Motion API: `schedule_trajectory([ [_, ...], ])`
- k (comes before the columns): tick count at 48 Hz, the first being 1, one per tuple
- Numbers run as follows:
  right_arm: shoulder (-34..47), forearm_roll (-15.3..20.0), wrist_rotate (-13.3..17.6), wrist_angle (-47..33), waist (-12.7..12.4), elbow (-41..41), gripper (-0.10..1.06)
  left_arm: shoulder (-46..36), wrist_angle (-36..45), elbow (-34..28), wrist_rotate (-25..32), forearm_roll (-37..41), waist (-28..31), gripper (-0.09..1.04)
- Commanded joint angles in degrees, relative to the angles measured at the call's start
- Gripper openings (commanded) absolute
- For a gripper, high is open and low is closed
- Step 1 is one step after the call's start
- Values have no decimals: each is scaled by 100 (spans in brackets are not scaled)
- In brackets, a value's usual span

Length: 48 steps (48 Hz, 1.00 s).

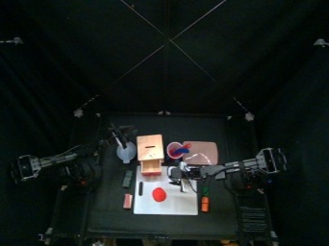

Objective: Get the cutter from the drawer then cut the dough then place the extra dough in the bowl
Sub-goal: Shut the drawer

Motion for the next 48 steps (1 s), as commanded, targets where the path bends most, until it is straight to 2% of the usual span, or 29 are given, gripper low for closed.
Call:
schedule_trajectory([
  [1, 316, 88, -26, -114, 26, -422, 60, 246, 940, -580, 0, 668, 141, 78],
  [12, 958, 79, -53, -141, 53, -1063, 35, 879, 2057, -1090, 9, 1521, 396, 77],
  [22, 1459, -18, -26, -141, 88, -1521, 17, 1740, 2470, -1600, 18, 2136, 677, 76],
  [37, 1951, 9, -9, -132, 62, -1898, 16, 3120, 3428, -2927, 35, 2892, 791, 77],
  [48, 2048, 79, -9, -193, -44, -1942, 15, 3437, 3709, -3199, 44, 3050, 501, 76],
])
